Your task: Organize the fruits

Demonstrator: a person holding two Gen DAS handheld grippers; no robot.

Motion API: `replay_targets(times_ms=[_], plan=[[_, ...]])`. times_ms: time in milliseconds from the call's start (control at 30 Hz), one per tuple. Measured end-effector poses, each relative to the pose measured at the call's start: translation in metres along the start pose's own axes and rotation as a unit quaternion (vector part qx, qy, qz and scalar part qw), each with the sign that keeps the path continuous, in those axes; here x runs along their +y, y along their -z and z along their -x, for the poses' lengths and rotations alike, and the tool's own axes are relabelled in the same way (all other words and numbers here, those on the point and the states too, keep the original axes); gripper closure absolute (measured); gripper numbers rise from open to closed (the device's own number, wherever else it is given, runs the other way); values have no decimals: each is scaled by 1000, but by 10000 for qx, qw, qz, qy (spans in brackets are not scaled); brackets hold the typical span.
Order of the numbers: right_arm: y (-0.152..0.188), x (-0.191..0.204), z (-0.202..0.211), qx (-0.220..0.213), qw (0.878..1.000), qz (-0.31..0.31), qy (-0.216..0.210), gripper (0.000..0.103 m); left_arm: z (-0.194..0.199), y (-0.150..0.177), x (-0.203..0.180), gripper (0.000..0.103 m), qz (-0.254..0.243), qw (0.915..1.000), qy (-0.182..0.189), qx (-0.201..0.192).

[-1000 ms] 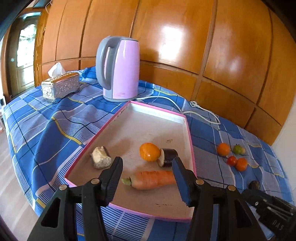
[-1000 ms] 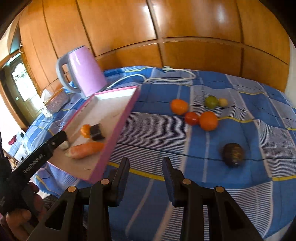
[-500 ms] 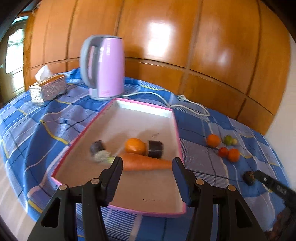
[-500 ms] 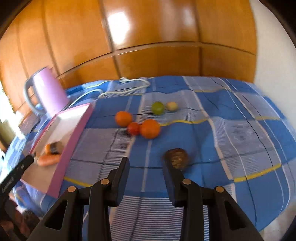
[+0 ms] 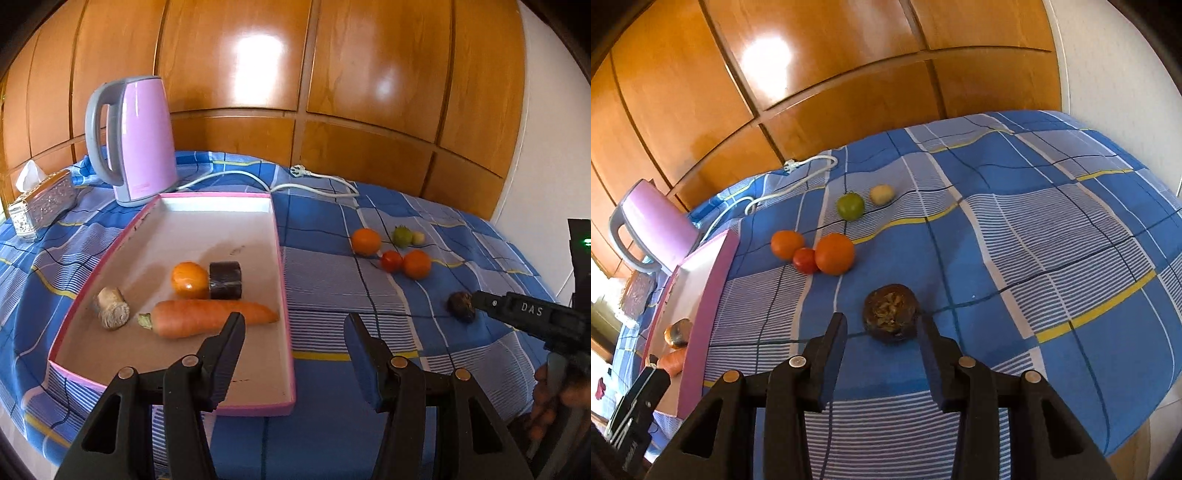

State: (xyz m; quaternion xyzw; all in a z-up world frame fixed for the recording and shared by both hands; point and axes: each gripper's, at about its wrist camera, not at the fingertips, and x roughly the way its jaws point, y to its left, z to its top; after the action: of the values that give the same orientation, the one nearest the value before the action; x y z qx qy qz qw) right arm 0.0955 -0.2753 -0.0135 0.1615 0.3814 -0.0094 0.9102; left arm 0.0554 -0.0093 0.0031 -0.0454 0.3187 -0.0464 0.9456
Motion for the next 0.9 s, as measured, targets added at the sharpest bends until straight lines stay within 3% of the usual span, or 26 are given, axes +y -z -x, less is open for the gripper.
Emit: replay_targets(times_ms=[233, 600, 900], plan=[[-5, 2, -13, 95, 9998, 90, 135, 63, -1, 1, -2, 45, -26, 10000, -17, 4], [-3, 18, -40, 350, 9946, 697, 684, 60, -4, 2, -6, 44, -99, 9999, -40, 32], [-8, 12, -42, 288, 9963, 584, 554, 62, -7, 5, -14, 45, -275, 9995, 115, 90]])
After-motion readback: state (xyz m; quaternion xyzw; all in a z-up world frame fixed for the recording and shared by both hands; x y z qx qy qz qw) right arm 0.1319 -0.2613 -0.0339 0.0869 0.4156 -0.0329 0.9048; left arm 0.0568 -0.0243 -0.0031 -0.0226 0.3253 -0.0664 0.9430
